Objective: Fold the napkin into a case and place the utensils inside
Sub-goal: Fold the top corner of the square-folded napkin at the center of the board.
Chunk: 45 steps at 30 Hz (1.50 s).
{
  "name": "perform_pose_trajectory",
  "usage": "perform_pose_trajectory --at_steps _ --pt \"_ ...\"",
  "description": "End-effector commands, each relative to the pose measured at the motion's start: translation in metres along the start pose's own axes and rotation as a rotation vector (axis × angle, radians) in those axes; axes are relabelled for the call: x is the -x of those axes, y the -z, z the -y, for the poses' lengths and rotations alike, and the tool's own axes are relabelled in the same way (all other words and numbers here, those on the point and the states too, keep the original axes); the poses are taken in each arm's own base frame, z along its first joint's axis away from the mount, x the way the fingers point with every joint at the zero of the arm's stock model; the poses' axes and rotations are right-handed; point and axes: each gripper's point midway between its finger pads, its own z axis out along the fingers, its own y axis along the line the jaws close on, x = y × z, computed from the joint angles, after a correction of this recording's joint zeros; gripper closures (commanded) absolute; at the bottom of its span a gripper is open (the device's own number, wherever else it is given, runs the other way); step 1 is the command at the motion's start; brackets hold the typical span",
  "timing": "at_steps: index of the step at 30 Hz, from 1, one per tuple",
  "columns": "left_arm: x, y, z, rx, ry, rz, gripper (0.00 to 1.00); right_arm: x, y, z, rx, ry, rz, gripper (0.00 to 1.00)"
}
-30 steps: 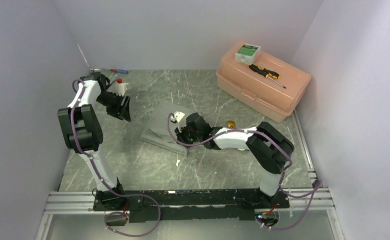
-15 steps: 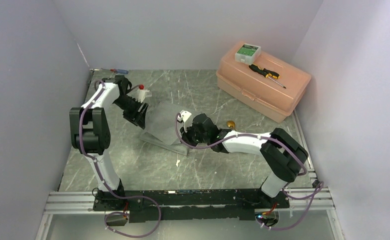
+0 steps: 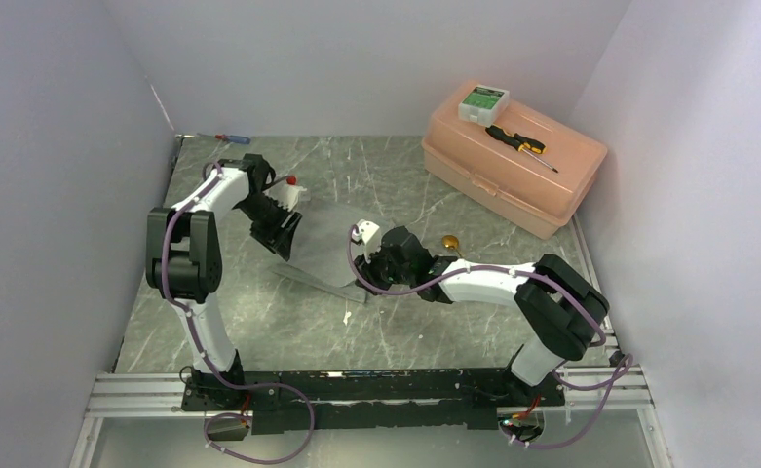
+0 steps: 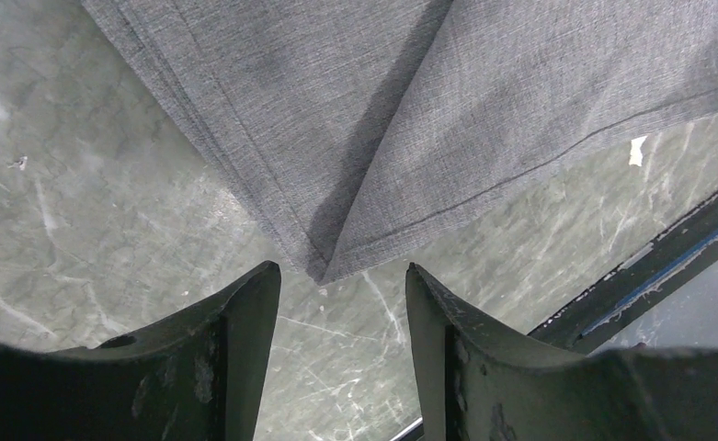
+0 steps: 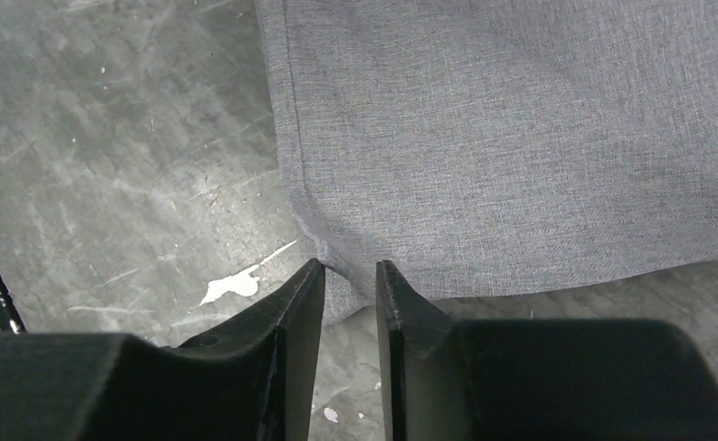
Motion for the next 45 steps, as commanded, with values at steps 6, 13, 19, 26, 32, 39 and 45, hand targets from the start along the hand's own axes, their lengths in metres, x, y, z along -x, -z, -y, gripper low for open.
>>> perform_pose_trajectory --at_steps 6,13,19,26,32,39,45 --pt "-0.002 -0.011 -0.015 0.060 -0.004 -0.013 0.44 0.010 0.018 -0.015 0.067 0.040 0.016 0.65" --pt "-0.005 -0.014 -0.012 0.044 -0.002 -0.017 0.45 0.035 0.032 -0.007 0.052 0.025 0.053 0.67" --pt "-0.009 -0.019 -0.015 0.051 -0.003 -0.029 0.46 0.067 0.018 -0.001 0.026 -0.030 0.158 0.70" --pt "-0.014 -0.021 -0.016 0.065 -0.004 -0.036 0.47 0.038 -0.017 -0.020 0.121 -0.072 0.064 0.87" --pt "-0.011 -0.017 -0.015 0.074 -0.002 -0.013 0.47 -0.017 -0.012 -0.022 0.126 -0.115 -0.056 0.96" --pt "-0.013 -0.021 -0.022 0.103 0.001 -0.024 0.48 -0.049 -0.006 -0.018 0.091 -0.142 -0.124 0.99" --pt "-0.012 -0.019 -0.026 0.131 0.006 -0.025 0.48 -0.056 -0.008 -0.016 0.083 -0.152 -0.148 0.99"
